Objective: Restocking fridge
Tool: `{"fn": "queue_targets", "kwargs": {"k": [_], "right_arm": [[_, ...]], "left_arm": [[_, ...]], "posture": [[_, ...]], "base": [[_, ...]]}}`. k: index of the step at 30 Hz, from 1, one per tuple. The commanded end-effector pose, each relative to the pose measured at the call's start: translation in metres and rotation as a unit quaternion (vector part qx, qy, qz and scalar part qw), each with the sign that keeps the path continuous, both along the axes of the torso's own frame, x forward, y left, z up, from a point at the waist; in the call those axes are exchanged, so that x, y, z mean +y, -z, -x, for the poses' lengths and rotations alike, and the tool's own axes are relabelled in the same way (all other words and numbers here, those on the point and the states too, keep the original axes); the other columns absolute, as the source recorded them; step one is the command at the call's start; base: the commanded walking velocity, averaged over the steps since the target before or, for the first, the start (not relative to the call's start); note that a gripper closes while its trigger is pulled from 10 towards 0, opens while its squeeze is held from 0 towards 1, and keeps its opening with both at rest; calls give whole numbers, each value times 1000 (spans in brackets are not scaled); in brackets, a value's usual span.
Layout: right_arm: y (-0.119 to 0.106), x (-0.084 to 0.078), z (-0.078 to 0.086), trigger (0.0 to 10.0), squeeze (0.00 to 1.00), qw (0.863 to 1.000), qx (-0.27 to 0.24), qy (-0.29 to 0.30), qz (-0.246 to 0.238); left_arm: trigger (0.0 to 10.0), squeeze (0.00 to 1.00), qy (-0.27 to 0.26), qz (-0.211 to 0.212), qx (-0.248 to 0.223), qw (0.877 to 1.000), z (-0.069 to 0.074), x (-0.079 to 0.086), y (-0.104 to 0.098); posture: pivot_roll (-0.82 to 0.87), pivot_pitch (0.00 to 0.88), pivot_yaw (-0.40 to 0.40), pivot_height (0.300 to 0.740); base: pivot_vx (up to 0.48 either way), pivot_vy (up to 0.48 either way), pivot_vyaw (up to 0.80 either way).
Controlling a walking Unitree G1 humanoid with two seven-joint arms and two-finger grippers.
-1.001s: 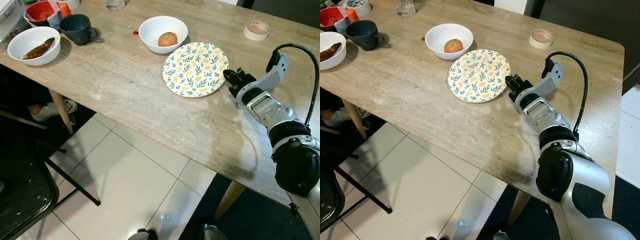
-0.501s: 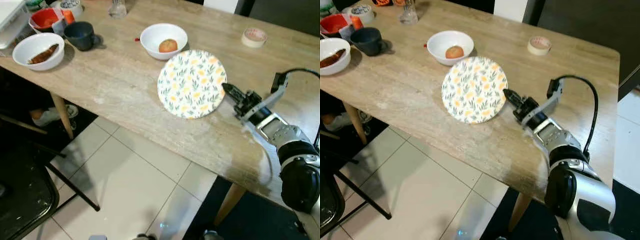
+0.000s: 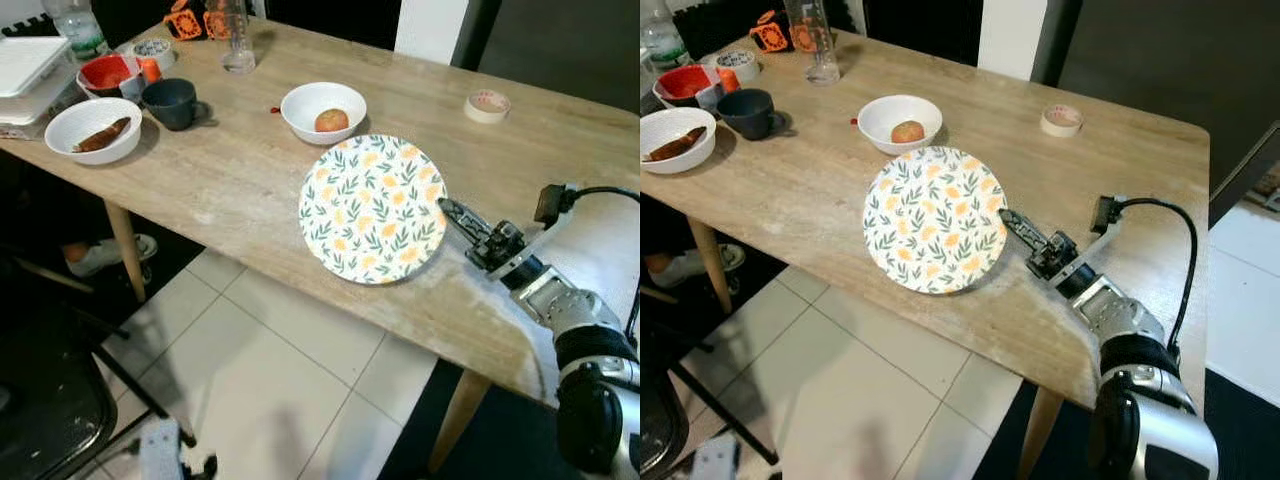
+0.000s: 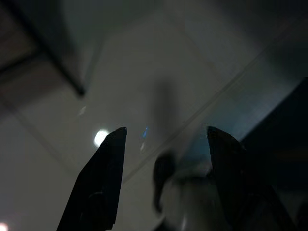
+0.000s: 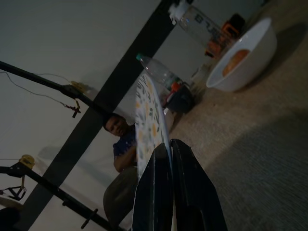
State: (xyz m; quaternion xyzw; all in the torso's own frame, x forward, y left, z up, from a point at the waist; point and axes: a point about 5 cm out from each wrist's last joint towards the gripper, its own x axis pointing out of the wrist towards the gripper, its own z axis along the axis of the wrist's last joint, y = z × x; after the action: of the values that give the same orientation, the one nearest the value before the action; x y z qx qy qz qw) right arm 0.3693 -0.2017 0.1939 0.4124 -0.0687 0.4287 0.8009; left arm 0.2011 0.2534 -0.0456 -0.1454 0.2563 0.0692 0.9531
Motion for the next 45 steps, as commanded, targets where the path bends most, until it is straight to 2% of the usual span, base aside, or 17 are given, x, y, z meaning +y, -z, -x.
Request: {"fn": "queue_targets", "kwargs": {"k": [1,8,9,10,11,14,17,18,19,23,27,32,33,35,37,40,45], "right_arm": [[2,-4,2,0,0,1000,0,16,-11],[3,-13,1,0,0,998,12,59,-28],[3,-17,0,0,0,996,16,79,-36],[3,-17,0,0,0,996,16,79,-36],[2,-23,1,0,0,994,15,97,-50],[1,-26,1,0,0,993,13,101,-57],[-3,-28,3,0,0,993,0,99,-69],[-3,-28,3,0,0,993,0,99,-69],[-7,-31,4,0,0,992,-10,100,-75],[-9,-34,4,0,0,991,-14,105,-80],[-11,-38,5,0,0,990,-18,112,-82],[-11,-36,8,0,0,991,-25,101,-86],[-11,-36,8,0,0,991,-25,101,-86],[-9,-31,9,0,0,992,-23,90,-80],[-8,-29,9,0,0,993,-23,87,-77],[-8,-25,9,0,0,994,-26,71,-80],[-13,-19,9,0,0,994,-41,49,-84]], "left_arm": [[10000,0,-11,17,-9,1000,5,8,-1],[10000,0,-28,93,-111,989,-24,16,-27],[10000,753,-28,121,-150,981,-32,19,-37],[10000,753,-28,121,-150,981,-32,19,-37],[10000,1000,-26,148,-194,969,-39,24,-49],[10000,1000,-25,161,-213,963,-42,26,-54],[10000,1000,0,206,-279,938,-50,32,-73],[10000,1000,0,206,-279,938,-50,32,-73],[10000,1000,32,240,-326,914,-52,37,-90],[10000,1000,65,266,-355,894,-51,41,-102],[10000,1000,171,289,-361,870,-40,41,-117],[10000,1000,302,334,-391,803,-36,17,-153],[10000,1000,302,334,-391,803,-36,17,-153],[10000,1000,345,348,-405,772,-35,5,-168],[10000,1000,359,353,-409,761,-34,1,-174],[10000,1000,418,351,-424,723,-36,-16,-197],[10000,1000,422,346,-431,719,-47,-31,-207]], "posture": [[-10,136,12,740],[-13,131,13,740],[-13,131,13,740],[-13,131,13,740],[-13,132,13,740],[-13,132,13,740],[-15,130,15,740],[-15,130,15,740],[-16,129,17,740],[-17,128,18,740],[-17,128,20,740],[-17,127,25,740],[-17,127,25,740],[-16,122,21,740],[-16,122,21,740],[-15,116,20,740],[-15,107,16,740]], "base": [[0,0,0],[0,0,0],[0,0,0],[0,0,0],[0,0,0],[0,0,0],[0,0,0],[0,0,0],[0,0,0],[0,0,0],[0,0,0],[0,0,0],[0,0,0],[0,0,0],[0,0,0],[0,0,0],[0,0,0]]}}
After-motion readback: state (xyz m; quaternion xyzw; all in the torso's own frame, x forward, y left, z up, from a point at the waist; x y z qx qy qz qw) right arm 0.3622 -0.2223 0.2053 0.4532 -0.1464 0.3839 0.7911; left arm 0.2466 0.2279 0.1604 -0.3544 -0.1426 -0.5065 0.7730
